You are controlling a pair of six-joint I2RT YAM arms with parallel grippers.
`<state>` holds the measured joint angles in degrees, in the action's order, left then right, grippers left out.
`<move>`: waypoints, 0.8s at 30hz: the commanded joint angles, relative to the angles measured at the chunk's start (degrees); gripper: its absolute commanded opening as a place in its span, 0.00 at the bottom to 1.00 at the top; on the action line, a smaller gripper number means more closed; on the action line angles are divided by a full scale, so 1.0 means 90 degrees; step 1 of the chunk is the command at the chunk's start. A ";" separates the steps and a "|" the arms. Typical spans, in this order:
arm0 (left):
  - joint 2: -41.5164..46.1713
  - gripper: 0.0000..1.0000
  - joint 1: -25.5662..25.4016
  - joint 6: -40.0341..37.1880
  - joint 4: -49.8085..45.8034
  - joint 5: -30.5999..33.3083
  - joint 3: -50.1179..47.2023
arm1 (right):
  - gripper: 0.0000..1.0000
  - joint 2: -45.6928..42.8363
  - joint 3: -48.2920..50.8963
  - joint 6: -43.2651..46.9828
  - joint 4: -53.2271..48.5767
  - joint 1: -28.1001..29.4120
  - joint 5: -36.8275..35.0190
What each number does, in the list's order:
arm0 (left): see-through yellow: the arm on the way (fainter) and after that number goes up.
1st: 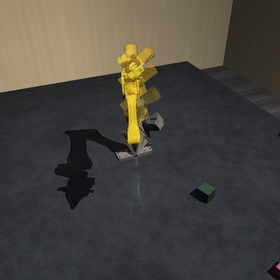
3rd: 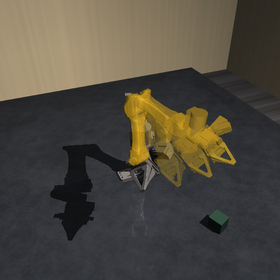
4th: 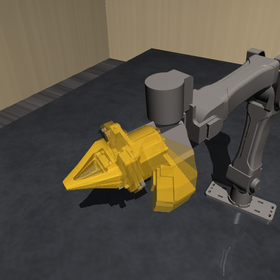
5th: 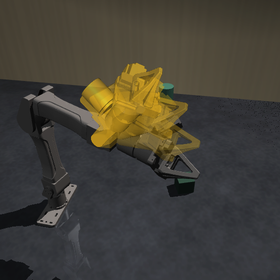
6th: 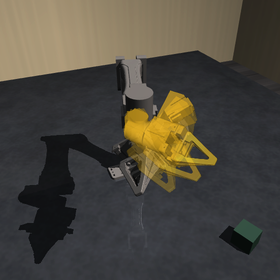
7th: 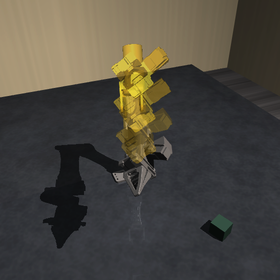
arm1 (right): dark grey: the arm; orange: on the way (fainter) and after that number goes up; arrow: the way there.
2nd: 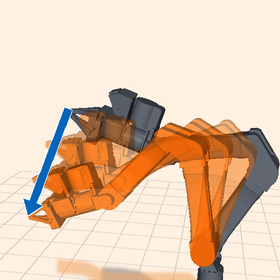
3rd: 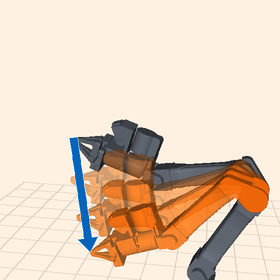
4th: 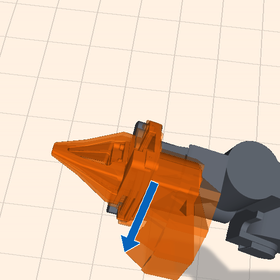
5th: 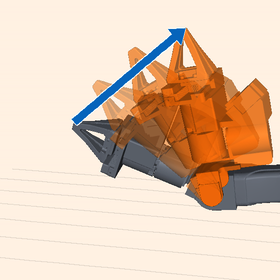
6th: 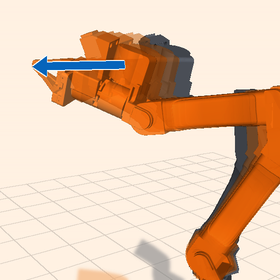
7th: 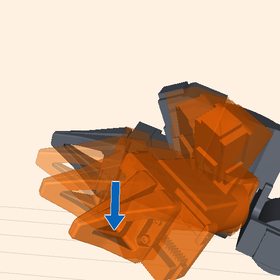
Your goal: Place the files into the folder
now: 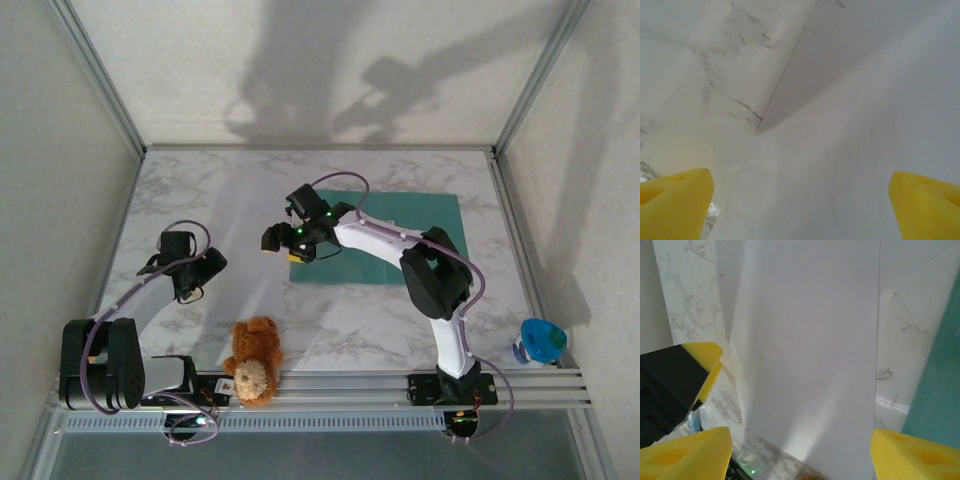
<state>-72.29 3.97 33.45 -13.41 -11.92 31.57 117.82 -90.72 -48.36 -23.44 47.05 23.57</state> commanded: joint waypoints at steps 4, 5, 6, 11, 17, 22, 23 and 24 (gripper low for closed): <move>0.0036 0.90 0.0057 0.0131 0.0375 -0.0004 -0.0230 | 0.70 0.0437 -0.0468 -0.0158 -0.0317 0.0139 -0.0103; 0.0016 0.89 0.0057 0.0140 0.0391 -0.0027 -0.0242 | 0.69 0.0481 -0.0481 -0.0186 -0.0304 0.0153 -0.0108; 0.0014 0.89 0.0057 0.0141 0.0411 -0.0064 -0.0254 | 0.69 0.0520 -0.0506 -0.0202 -0.0287 0.0157 -0.0097; 0.0010 0.90 0.0057 0.0160 0.0458 -0.0121 -0.0285 | 0.67 0.0818 -0.0812 -0.0281 -0.0358 0.0191 -0.0166; -0.0094 0.92 0.0062 0.0132 0.0459 -0.0178 -0.0263 | 0.61 0.1135 -0.1150 -0.0247 -0.0571 0.0249 -0.0195; -0.0121 0.90 0.0057 0.0131 0.0515 -0.0298 -0.0276 | 0.61 0.1215 -0.1113 -0.0286 -0.0533 0.0251 -0.0252; -0.0148 0.88 0.0057 0.0132 0.0524 -0.0333 -0.0282 | 0.61 0.1230 -0.1096 -0.0292 -0.0523 0.0251 -0.0265; -0.0178 0.87 0.0058 0.0137 0.0542 -0.0377 -0.0283 | 0.61 0.1244 -0.1087 -0.0303 -0.0516 0.0251 -0.0267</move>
<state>-73.10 3.97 34.33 -9.69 -13.91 29.45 127.79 -99.46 -50.37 -26.85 48.75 22.20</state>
